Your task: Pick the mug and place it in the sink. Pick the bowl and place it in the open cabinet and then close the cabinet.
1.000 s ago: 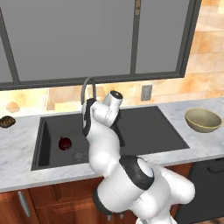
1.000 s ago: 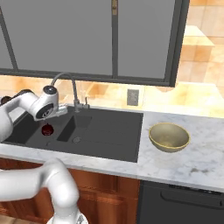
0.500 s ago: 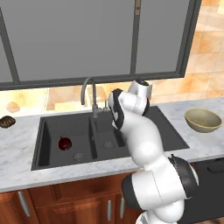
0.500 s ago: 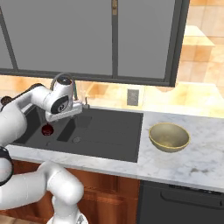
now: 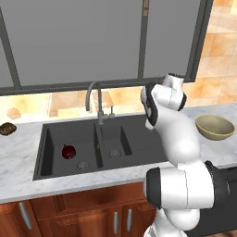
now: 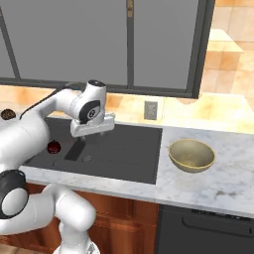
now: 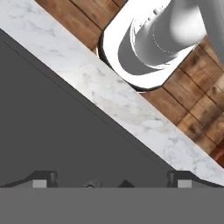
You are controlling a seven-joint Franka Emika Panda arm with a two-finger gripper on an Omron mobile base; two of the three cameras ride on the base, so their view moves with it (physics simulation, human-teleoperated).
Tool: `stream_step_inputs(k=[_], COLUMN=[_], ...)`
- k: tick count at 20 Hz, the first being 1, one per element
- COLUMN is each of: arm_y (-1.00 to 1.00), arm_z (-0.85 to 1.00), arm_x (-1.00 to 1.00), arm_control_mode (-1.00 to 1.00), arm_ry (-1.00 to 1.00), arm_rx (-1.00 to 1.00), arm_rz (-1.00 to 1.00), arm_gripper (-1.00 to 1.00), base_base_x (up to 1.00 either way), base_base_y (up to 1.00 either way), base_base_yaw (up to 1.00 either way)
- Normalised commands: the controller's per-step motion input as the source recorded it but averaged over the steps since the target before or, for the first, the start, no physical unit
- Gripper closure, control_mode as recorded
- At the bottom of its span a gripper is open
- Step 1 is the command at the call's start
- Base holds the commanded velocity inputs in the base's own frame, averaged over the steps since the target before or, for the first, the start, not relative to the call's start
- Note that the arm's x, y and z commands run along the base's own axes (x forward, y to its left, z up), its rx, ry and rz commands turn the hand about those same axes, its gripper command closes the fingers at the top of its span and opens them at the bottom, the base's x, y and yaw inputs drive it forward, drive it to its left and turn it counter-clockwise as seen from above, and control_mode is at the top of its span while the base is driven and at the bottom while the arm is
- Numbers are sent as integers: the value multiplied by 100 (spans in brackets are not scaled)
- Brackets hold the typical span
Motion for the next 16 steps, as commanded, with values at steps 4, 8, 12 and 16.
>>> stream_step_inputs(k=[4,8,12,16], arm_y=[-37,-13,-9,-27], arm_z=[23,0,-13,-4], arm_x=[-6,-13,-14,0], arm_control_mode=[-100,-100,-100,-100], arm_ry=[38,28,3,0], arm_rx=[-2,-8,-31,-39], arm_rz=[-51,-45,-29,-18], arm_gripper=[-100,-100,-100,-100], base_base_x=[0,0,0,0], base_base_y=[0,0,0,0], base_base_yaw=[0,0,0,0])
